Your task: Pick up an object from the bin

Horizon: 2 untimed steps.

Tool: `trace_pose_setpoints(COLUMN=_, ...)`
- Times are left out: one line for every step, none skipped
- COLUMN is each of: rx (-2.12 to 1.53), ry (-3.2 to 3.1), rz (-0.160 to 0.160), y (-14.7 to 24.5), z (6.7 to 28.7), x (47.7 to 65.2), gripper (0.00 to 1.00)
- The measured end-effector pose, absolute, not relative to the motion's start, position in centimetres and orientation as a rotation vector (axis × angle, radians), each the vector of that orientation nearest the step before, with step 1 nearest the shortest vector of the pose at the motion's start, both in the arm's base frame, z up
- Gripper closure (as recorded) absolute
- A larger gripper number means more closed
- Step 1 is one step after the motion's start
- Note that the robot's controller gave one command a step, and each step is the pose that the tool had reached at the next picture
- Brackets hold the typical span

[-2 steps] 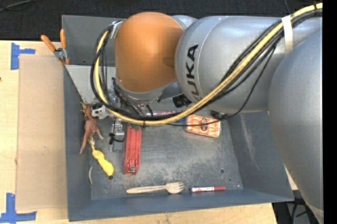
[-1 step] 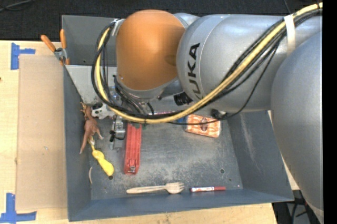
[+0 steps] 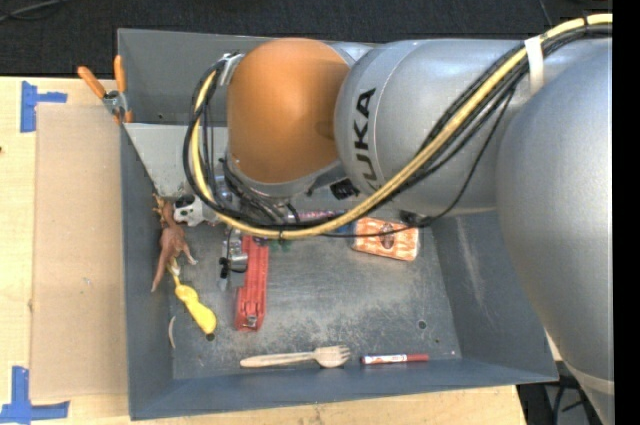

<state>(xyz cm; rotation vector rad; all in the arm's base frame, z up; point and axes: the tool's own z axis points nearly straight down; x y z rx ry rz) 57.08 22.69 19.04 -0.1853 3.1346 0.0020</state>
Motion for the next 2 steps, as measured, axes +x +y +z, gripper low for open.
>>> trace_pose_setpoints(rx=-0.768, ry=3.048, rz=0.001, y=16.9, z=16.2, x=59.5, gripper=0.0)
trace_pose_setpoints(rx=-1.043, ry=2.968, rz=0.003, y=16.1, z=14.6, x=59.7, gripper=0.0)
